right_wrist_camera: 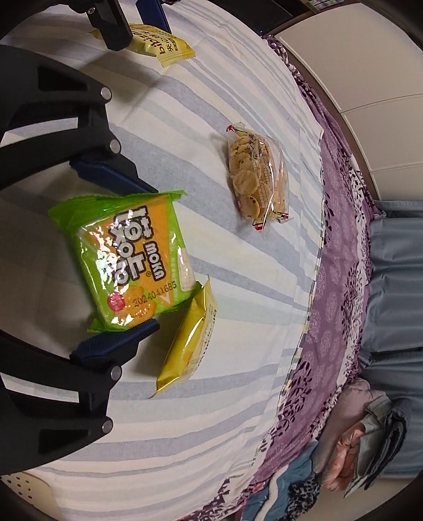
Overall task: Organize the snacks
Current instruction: 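Grasp the yellow bibizan packet with the left gripper while the right grasps the green MOKA pack, then carry the green MOKA pack into the basket and open the right gripper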
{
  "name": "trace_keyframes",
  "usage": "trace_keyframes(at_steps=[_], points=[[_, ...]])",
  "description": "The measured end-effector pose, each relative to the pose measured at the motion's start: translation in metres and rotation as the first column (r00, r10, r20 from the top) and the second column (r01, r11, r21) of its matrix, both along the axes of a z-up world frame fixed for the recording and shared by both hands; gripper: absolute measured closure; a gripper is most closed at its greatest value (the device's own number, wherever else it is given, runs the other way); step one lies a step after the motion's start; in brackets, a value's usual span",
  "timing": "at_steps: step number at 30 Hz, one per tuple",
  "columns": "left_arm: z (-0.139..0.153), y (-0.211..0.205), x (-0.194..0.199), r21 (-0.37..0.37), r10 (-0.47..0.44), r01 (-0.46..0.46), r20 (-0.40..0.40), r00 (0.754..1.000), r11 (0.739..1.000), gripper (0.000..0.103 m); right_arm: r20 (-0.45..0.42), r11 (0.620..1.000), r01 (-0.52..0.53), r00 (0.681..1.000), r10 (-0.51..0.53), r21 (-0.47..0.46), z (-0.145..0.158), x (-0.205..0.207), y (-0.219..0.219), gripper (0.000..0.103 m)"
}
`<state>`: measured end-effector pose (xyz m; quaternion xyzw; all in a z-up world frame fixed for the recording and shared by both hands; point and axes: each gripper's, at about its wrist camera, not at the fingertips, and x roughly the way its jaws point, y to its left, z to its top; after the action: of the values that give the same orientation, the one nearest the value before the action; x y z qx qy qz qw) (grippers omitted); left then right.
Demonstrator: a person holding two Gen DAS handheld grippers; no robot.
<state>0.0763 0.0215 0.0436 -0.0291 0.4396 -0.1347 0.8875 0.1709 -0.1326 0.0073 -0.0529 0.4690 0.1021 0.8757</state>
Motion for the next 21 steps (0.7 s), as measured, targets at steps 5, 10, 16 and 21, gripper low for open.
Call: trace_keyframes(at_steps=[5,10,16,21], points=[[0.003,-0.002,-0.004,0.000,0.000,0.000,0.008,1.000,1.000,0.056,-0.001,1.000,0.006,1.000,-0.006,0.012,0.002,-0.011,-0.002,0.036],[0.008,-0.003,-0.009,0.000,-0.001,0.001,0.018,1.000,1.000,0.056,-0.002,1.000,0.009,1.000,-0.009,0.030,0.004,-0.029,-0.002,0.037],[0.015,-0.003,-0.017,0.001,-0.003,0.003,0.033,0.999,1.000,0.056,-0.003,0.996,0.046,0.999,-0.045,0.078,0.010,-0.055,-0.007,0.037],[0.021,-0.003,-0.027,-0.002,0.000,0.000,0.043,0.999,1.000,0.056,0.009,0.992,0.056,0.998,-0.057,0.111,0.020,-0.082,-0.009,0.037]])
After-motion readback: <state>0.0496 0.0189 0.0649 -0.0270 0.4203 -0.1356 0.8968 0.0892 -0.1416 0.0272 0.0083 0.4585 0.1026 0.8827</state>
